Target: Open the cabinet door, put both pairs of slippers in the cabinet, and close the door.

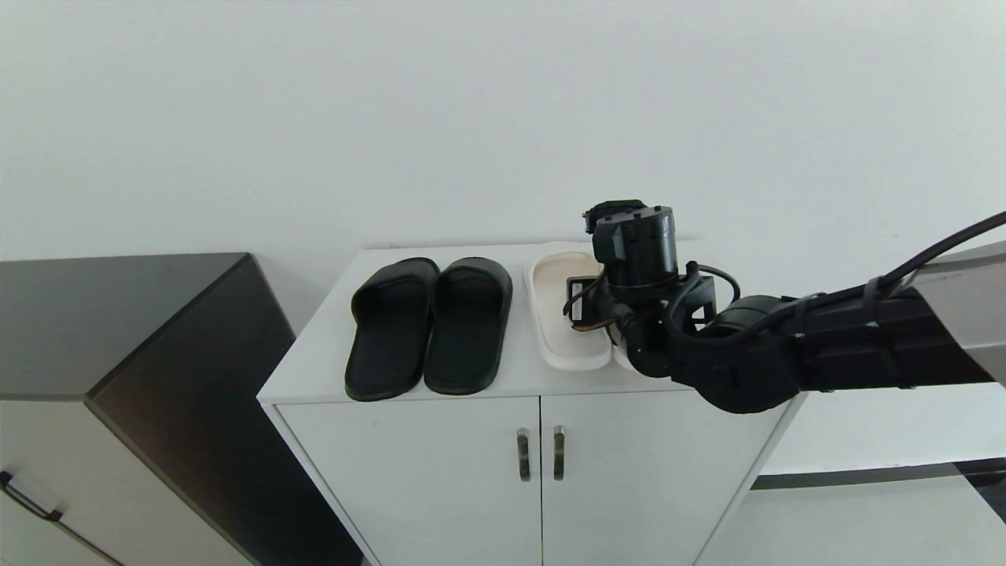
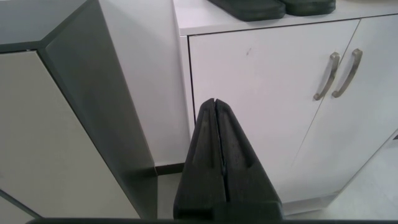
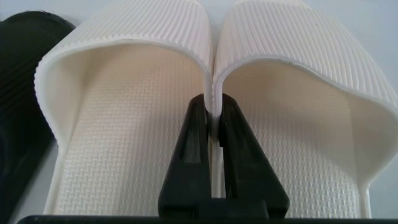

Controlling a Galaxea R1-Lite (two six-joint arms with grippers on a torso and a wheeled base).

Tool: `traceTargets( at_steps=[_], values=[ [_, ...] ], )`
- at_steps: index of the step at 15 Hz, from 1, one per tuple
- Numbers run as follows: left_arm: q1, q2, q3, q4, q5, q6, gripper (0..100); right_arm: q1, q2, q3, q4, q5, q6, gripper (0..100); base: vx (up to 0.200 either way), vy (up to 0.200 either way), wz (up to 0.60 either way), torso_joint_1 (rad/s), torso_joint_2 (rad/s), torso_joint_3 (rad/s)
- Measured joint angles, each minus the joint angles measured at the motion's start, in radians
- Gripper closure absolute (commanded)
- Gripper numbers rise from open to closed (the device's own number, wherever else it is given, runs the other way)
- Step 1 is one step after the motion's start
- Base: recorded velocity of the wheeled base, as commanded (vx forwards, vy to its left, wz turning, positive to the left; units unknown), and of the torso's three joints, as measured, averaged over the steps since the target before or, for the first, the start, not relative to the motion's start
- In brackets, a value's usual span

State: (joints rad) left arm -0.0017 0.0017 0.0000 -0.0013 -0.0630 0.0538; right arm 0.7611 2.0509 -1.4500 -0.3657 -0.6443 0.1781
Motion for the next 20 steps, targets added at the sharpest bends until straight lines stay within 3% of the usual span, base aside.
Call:
traceTargets(
  at_steps=[4, 12, 20],
  values=[
    [0.0, 0.0, 0.0, 0.0, 0.0, 0.0, 100, 0.01, -0.149, 0.169, -0.013, 0.112, -0.012, 100, 0.0, 0.0, 0.0, 0.0, 0.0, 0.0],
    [0.0, 0.0, 0.0, 0.001, 0.0, -0.011, 100, 0.07, -0.646, 0.663, 0.005, 0.423, -0.058, 100, 0.0, 0.0, 0.0, 0.0, 0.0, 0.0],
    [0.0, 0.0, 0.0, 0.001, 0.0, -0.018, 100, 0.069, -0.772, 0.743, 0.041, 0.46, -0.063, 100, -0.025, 0.0, 0.0, 0.0, 0.0, 0.0]
  ],
)
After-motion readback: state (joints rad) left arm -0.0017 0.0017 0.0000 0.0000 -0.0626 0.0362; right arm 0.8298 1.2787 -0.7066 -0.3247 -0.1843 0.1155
